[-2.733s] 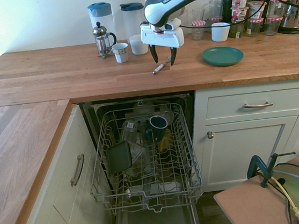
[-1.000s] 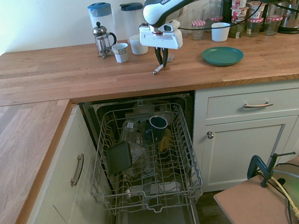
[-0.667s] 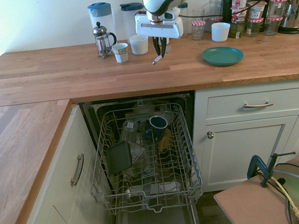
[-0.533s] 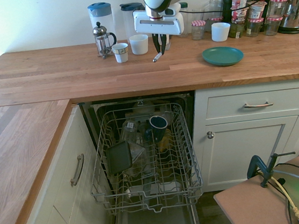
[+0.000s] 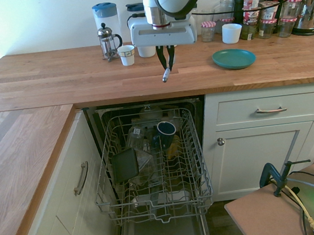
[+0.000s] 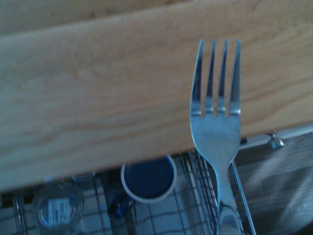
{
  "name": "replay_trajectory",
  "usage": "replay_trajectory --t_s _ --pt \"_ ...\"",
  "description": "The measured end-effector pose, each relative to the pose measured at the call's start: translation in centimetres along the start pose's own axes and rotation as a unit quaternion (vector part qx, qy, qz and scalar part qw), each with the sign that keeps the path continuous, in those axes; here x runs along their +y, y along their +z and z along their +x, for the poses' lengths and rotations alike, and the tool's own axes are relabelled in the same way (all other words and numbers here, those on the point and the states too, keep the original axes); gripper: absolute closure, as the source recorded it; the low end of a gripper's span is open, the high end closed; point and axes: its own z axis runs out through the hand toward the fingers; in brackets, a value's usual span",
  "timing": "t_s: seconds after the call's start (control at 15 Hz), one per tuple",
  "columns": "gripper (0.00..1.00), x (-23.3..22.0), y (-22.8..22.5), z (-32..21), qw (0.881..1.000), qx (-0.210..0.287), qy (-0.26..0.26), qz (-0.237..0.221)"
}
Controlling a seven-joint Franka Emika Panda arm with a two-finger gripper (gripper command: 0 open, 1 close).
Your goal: Put the fork in the dishwasher
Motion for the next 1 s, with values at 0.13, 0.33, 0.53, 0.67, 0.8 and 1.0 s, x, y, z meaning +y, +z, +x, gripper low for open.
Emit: replay_trajectory --t_s 0.13,0.33,0.53,0.67,0.8,1.0 --pt "1.0 2.7 0.9 -2.5 1.0 0.001 -0.022 -0.006" --pt "1.0 5.7 3.3 -4.6 0.998 0.009 -0.053 -0.015" --pt "1.0 6.2 4.4 -4.4 0.998 0.023 -0.059 -0.017" --pt "1.0 5.9 5.2 -4.3 0.997 0.028 -0.066 -0.015" --pt "1.0 6.1 6.8 -5.2 0.996 0.035 -0.079 -0.019" --pt "1.0 7.2 9.6 -7.4 0.995 0.042 -0.092 -0.024"
